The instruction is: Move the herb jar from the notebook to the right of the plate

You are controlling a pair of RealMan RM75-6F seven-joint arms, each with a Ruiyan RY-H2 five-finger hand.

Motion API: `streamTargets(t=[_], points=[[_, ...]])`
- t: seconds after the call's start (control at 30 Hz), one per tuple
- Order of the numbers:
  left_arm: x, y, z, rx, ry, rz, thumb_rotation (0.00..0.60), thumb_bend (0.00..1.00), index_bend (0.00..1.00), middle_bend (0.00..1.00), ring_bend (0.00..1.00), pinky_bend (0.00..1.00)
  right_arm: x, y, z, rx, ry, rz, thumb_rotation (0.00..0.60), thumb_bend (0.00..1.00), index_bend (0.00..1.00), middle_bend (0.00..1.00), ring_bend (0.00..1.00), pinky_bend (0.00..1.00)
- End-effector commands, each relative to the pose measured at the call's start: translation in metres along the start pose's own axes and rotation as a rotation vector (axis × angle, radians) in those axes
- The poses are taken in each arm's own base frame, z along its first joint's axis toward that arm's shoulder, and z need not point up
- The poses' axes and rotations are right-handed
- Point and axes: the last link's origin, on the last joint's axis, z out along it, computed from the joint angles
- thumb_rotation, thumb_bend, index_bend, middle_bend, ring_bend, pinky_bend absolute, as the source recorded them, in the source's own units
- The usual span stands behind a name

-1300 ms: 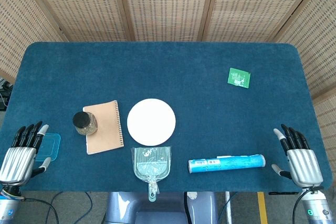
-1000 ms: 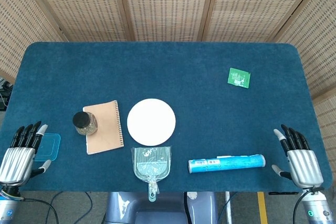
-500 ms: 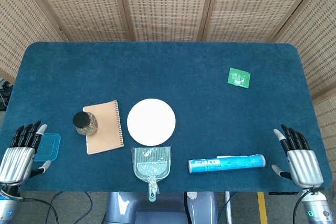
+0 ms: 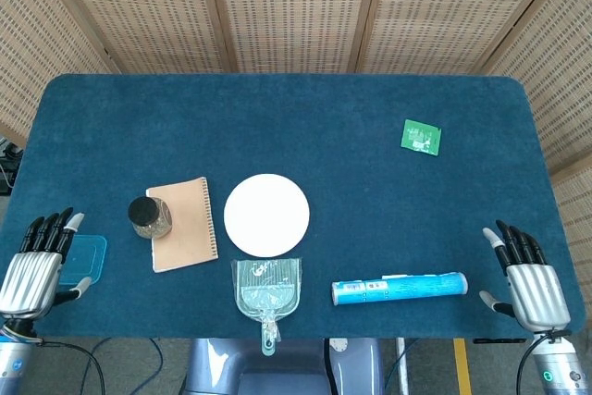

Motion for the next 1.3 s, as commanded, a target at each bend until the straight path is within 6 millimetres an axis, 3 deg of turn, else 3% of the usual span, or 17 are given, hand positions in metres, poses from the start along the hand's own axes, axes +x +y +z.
streamTargets(t=[0.03, 0.23, 0.63, 0.9, 1.3], points=[[0.003, -0.003, 0.017, -0.001, -0.027, 0.018, 0.6, 0.2, 0.0, 0.0, 0.0, 0.0, 0.0, 0.0, 0.0, 0.001, 0.002, 0.0, 0.6, 0.03, 0.09, 0.0, 0.0, 0.09], [0.01, -0.004, 0.061, -0.025, -0.13, 0.013, 0.6, 0.2, 0.0, 0.0, 0.0, 0.0, -0.001, 0.0, 0.0, 0.002, -0.007, 0.0, 0.6, 0.03, 0.09, 0.0, 0.0, 0.09], [0.005, 0.006, 0.114, -0.036, -0.269, 0.049, 0.6, 0.21, 0.0, 0.0, 0.0, 0.0, -0.003, 0.0, 0.002, -0.002, -0.015, -0.002, 0.6, 0.03, 0.09, 0.0, 0.0, 0.09], [-0.004, 0.019, 0.137, -0.028, -0.325, 0.031, 0.6, 0.22, 0.0, 0.0, 0.0, 0.0, -0.003, 0.001, 0.003, -0.005, -0.019, -0.001, 0.6, 0.03, 0.09, 0.0, 0.0, 0.09], [-0.026, 0.044, 0.152, -0.056, -0.385, 0.056, 0.6, 0.23, 0.02, 0.0, 0.0, 0.03, -0.002, 0.003, 0.005, -0.012, -0.018, 0.005, 0.6, 0.03, 0.09, 0.0, 0.0, 0.09]])
